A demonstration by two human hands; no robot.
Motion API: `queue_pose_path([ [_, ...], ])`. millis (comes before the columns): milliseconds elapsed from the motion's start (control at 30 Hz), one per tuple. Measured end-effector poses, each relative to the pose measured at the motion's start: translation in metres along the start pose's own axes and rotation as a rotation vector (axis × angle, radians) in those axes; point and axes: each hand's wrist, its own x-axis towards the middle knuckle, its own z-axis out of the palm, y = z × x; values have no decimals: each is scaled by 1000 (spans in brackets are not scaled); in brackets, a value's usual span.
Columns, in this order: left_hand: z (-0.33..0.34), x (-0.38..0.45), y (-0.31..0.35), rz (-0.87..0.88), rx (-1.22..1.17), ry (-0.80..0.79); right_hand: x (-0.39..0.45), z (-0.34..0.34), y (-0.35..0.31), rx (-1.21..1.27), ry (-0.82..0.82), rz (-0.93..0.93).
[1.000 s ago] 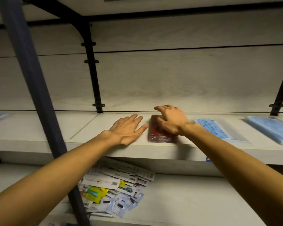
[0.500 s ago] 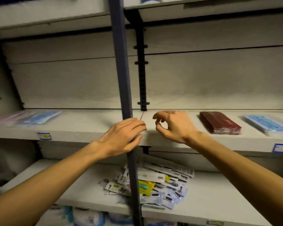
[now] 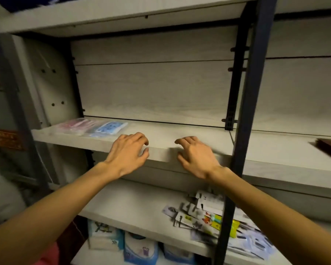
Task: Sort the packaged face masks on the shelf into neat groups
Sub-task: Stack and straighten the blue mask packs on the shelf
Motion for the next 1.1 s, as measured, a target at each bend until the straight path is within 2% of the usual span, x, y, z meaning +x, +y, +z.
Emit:
queue_pose_path([
  [300, 33, 21, -143, -361, -4, -195, 145, 72, -54, 294, -153, 297],
  [367, 39, 31, -175, -456, -83, -249, 182, 79, -63, 505, -194, 407],
  [467, 47, 51, -221, -560, -129, -304, 229, 87, -75, 954, -335, 572],
  [600, 62, 73, -266, -559, -86, -365, 272, 102, -84, 1258, -463, 725],
  [667, 74, 81, -279, -533, -70, -413, 289, 111, -82, 1280, -545, 762],
  [767, 86, 93, -291, -482, -61, -400, 312, 121, -76, 1353, -669, 797],
  [933, 93, 116, -312, -465, -225, -324, 329, 140, -68, 1526, -683, 865],
  [1000, 95, 123, -318, -456, -312, -311, 332, 144, -67, 1493, -673, 881],
  [1100, 99, 128, -326, -412, -335, -291, 335, 149, -71, 1235, -631, 854],
])
